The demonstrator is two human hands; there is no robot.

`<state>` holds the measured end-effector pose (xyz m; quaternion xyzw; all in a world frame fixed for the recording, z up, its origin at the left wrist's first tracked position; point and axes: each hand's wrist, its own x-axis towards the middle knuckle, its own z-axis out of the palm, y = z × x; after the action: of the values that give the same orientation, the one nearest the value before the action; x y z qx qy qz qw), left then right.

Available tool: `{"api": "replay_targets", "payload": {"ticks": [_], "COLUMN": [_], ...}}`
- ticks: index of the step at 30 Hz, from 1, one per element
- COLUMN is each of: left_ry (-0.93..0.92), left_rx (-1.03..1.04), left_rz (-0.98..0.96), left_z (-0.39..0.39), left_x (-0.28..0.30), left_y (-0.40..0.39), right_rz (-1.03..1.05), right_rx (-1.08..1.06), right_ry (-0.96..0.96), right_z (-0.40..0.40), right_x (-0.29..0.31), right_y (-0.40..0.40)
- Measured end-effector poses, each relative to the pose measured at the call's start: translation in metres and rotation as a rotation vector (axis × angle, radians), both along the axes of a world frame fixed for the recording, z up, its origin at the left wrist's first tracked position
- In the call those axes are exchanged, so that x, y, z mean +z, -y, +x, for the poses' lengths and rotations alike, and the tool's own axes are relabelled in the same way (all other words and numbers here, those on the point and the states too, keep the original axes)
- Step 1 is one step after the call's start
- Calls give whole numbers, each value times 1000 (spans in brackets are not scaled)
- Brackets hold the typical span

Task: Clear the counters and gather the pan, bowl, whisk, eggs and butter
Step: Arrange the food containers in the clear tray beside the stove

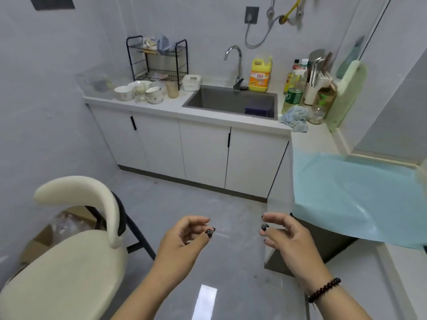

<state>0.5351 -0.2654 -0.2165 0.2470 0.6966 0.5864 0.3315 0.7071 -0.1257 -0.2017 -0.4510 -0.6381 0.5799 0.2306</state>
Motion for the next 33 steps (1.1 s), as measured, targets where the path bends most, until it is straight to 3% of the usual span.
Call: {"api": "replay_targets", "payload": {"ticks": [19, 26, 33], "left_ry": [62, 110, 150], "left_rx": [299, 420, 521], "left_rz": [-28, -15, 12], "left_z": [-203, -280, -406], "left_x": [7, 8, -2], "left_y": [-201, -229, -236], "right_rz": [-47, -53, -7], "right_rx": [255, 389, 469], "right_ry": [-19, 16, 33], "right_z": [-241, -340, -479], "right_x": [-3, -6, -10], "right_y": [-239, -274, -293]}}
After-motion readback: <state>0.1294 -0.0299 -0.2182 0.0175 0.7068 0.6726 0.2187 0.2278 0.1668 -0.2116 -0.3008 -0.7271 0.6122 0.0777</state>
